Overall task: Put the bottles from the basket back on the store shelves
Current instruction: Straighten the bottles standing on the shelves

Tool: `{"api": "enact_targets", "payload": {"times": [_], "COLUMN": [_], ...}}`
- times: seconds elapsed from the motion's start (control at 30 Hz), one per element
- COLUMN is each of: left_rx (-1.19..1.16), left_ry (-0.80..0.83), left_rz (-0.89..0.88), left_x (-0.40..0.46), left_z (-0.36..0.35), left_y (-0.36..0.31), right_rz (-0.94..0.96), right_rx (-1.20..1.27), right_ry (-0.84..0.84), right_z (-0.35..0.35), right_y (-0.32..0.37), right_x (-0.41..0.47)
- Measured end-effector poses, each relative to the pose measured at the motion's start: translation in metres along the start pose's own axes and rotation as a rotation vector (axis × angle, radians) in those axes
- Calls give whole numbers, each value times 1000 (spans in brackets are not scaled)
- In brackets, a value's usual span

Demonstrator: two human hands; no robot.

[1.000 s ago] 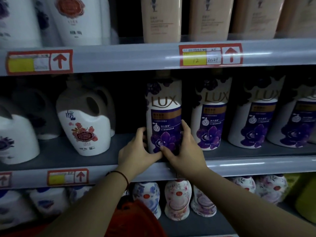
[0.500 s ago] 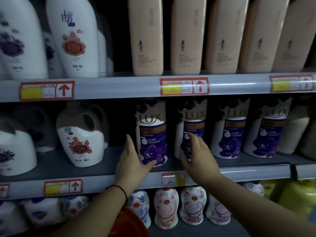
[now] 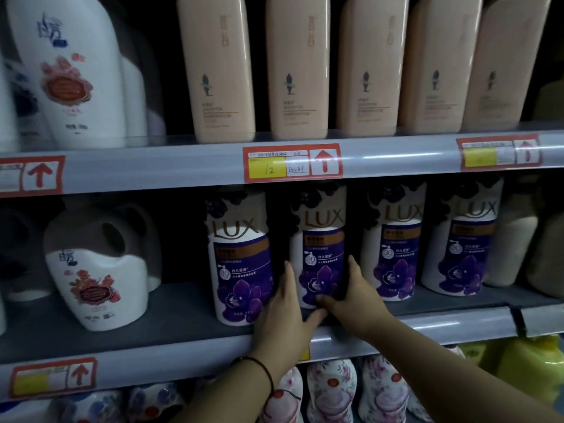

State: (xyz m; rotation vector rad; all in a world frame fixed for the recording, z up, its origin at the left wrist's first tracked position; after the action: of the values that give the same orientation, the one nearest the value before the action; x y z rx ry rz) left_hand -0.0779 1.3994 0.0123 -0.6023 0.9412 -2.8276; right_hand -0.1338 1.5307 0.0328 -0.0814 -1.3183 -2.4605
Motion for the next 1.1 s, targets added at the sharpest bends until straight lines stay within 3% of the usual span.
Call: {"api": "enact_targets", "payload": {"times": [0.27,0.7,1.1], "left_rx": [166,83,284], "left_ry": [-84,-131,-87], "left_rz": [-26,-49,-28], "left_x": [-6,-11,-17], "left_z": [2,3,2], "left_y": [3,7,-5], "right_rz": [49,165,176], "right_rx": [59,-89,-113], "right_ry": [-54,-184,-116], "right_z": [3,7,7], "right_y": [-9,-14,-14], "right_x": [-1,-14,-19]}}
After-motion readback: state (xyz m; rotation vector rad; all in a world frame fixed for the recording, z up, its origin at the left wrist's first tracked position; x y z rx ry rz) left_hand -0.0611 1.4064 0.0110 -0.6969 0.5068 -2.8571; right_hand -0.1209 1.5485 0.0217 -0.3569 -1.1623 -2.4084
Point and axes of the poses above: each hand's wrist, its own x-axis towards the middle knuckle, its own z-axis out of the back of the hand, y = z × x, the point moved 3 cm from there along x, towards the middle knuckle, and after that the axes turned 1 degree about x, right-handed, at the moved point
